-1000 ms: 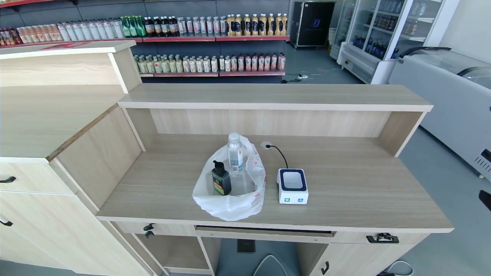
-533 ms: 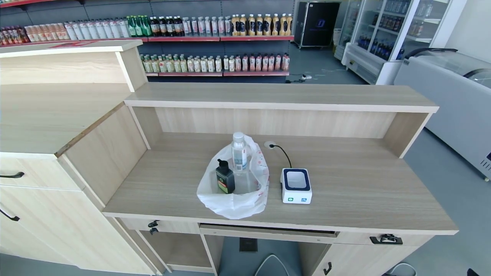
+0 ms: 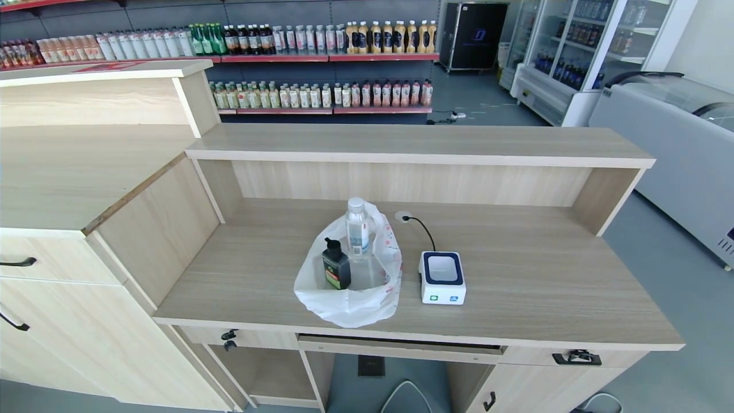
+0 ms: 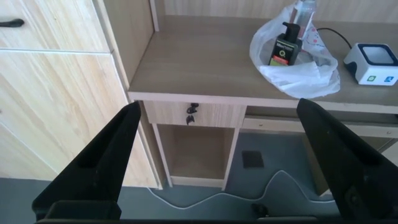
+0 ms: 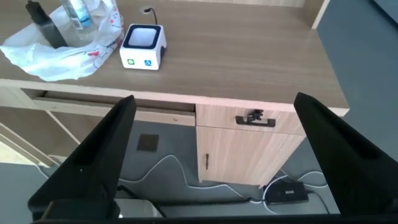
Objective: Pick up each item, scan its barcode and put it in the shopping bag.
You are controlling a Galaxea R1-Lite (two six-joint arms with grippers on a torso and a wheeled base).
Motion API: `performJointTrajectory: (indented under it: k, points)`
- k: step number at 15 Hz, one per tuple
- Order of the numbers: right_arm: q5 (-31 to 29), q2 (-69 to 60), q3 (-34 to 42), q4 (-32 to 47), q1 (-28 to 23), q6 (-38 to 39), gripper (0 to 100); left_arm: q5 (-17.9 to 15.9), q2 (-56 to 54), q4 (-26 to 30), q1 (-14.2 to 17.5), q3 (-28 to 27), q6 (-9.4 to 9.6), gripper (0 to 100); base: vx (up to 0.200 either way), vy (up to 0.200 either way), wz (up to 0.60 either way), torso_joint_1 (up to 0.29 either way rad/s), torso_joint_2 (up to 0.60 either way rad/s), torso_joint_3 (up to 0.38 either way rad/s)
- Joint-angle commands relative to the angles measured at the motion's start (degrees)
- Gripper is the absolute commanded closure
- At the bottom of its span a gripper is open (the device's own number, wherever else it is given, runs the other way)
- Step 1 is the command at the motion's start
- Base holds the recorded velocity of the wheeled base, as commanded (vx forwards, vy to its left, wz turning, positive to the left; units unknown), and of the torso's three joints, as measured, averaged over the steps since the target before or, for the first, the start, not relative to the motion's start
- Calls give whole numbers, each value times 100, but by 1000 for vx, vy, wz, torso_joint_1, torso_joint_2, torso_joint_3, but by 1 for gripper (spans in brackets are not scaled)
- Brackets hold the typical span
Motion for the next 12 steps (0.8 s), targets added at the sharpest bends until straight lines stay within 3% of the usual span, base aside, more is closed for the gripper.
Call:
performJointTrajectory:
  k: [1,12]
  points:
    - [-62,-178,2,-2,3,104,0,-2,9,0,1,0,-2,0,0,0,0,0,0,0]
    - [-89,-178,2,7,3,280,0,-2,9,0,1,0,-2,0,0,0,0,0,0,0]
